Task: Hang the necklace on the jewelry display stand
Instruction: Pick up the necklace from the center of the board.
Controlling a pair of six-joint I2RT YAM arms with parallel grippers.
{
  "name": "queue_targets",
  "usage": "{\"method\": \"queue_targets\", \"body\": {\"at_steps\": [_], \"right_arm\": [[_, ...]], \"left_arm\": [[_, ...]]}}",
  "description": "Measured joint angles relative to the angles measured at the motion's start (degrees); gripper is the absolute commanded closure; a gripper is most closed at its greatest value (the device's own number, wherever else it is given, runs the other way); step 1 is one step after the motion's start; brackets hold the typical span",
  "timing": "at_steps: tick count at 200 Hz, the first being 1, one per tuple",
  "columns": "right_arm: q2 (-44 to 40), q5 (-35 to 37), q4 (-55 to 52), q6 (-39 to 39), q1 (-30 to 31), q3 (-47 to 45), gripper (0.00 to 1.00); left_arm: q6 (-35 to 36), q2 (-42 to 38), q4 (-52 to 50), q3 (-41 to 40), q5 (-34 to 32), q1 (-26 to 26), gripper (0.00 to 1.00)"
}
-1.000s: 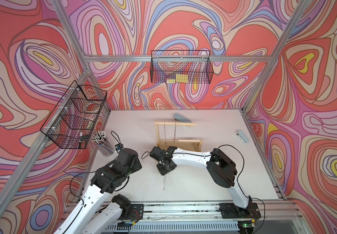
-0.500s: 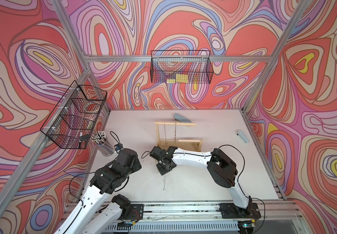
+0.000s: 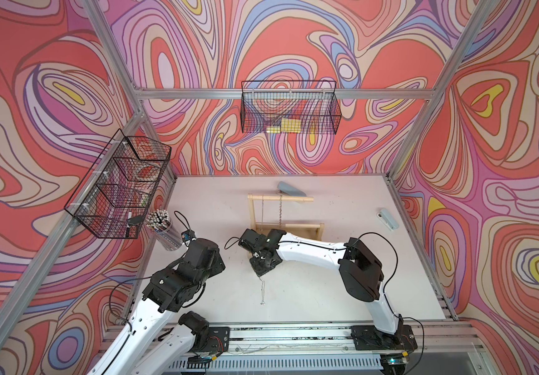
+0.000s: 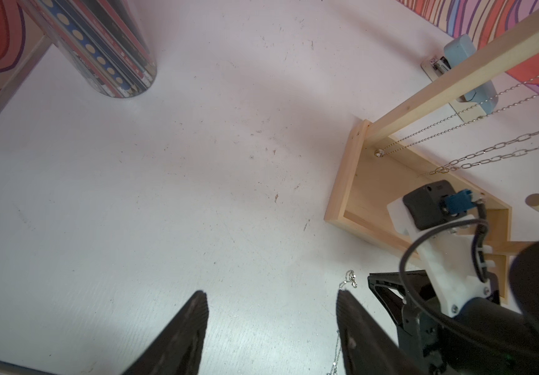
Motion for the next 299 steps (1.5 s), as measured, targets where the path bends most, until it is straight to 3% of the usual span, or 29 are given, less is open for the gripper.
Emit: {"method": "queue_targets", "body": {"at_steps": [10,38,81,210,272,299], "right_arm": [[-0.28,0.02,-0.13,0.00,0.00,0.44,1.00],[-0.22,-0.15,-0.66,0.66,0.00,1.03,0.71],[0.96,-0.66,-0.17,1.05,0.00,0.94,0.64],[4.33,-1.99,2.82,2.69,-0.11,-2.03,0.69],[3.93,-3.10,5.11,3.72,-0.37,-3.23,0.99],[3.63,-3.21,5.57,3.96,-0.37,-3.61,1.00]], "left_arm": [[0.00,0.02,0.00,0.00,0.00,0.02,0.34],[0.02,0.13,0.02,0.00,0.00,0.02,0.34],[0.04,0.11,0.00,0.00,-0.13,0.02,0.34],[0.02,0.07,0.02,0.00,-0.22,0.28,0.34],[0.02,0.09,0.02,0.00,-0.24,0.28,0.34],[0.02,0.11,0.04,-0.02,-0.22,0.28,0.34]]}}
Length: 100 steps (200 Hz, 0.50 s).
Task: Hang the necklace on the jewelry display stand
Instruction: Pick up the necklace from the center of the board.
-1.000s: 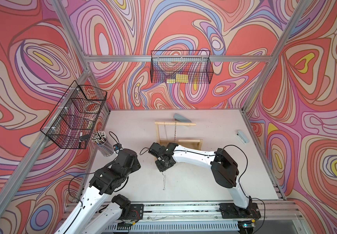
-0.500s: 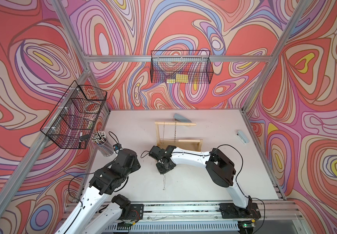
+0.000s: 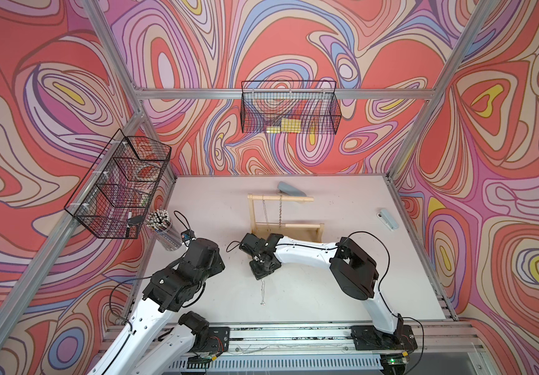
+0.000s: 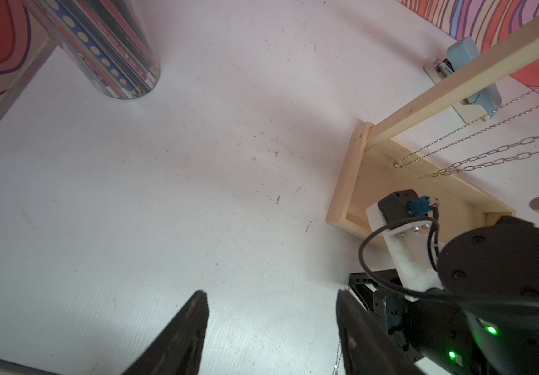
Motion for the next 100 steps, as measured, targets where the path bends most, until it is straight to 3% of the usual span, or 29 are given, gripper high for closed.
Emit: {"method": "queue_targets", "body": {"at_steps": [100], "right_arm": [[-3.52,3.04,-8.70,-0.76,0.00,6.78,1.00]], "left_arm": [[0.02,0.00,0.15,-0.31,-0.20,0.02,0.34]]}}
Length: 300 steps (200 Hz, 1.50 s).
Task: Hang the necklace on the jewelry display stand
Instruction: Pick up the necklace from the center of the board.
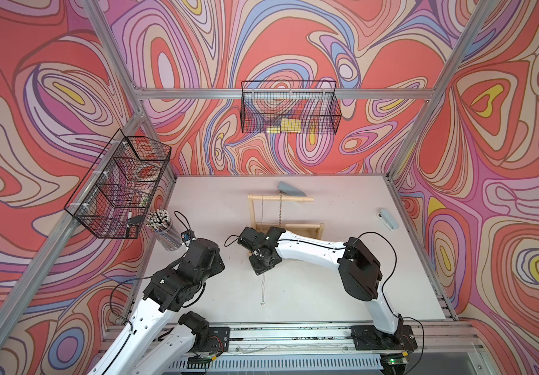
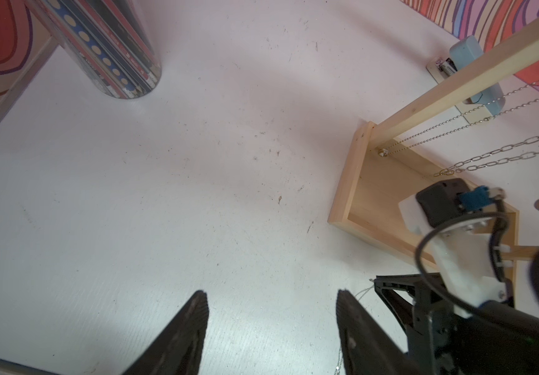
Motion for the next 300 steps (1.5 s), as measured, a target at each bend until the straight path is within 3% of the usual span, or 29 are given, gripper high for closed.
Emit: {"method": "queue_targets", "body": {"at_steps": [87,197,229,300], "right_arm": [[-6.05,2.03,-8.24,-1.66,0.00,11.56,1.00],[-6.03,5.31,-22.88,-9.62,0.00,40.00,1.00],[-6.01,5.68,-24.81,-10.40,0.00,41.20,1.00],[-6.49,5.84,-24.55,-11.17,0.00,37.55,1.00]], "left_arm": [[2.27,-1.20,3.26,-1.11,2.23,0.04,0.34],[12.70,2.23,21.97,-1.86,26.03,0.07,0.37],[14.99,3.06,25.55,-0.92,31.36,0.07,0.37],[17.22,4.63,30.49,1.62,36.26,0.07,0.37]]}}
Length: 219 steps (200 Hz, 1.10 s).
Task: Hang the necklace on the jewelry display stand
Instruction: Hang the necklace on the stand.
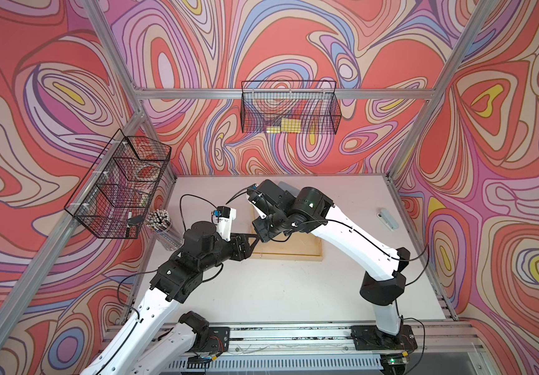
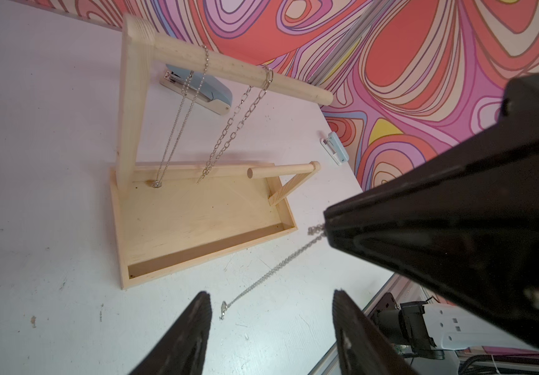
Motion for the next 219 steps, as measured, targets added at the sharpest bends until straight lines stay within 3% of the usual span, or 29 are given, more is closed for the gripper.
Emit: {"method": "queue_targets", "body": {"at_steps": [219], "right_arm": [[-3.82,0.00,2.93,-0.17,0.00,-4.11,1.00]], "left_arm": [[0.87,4.90,4.46,0.15,-0.26,0.00,0.37]]}}
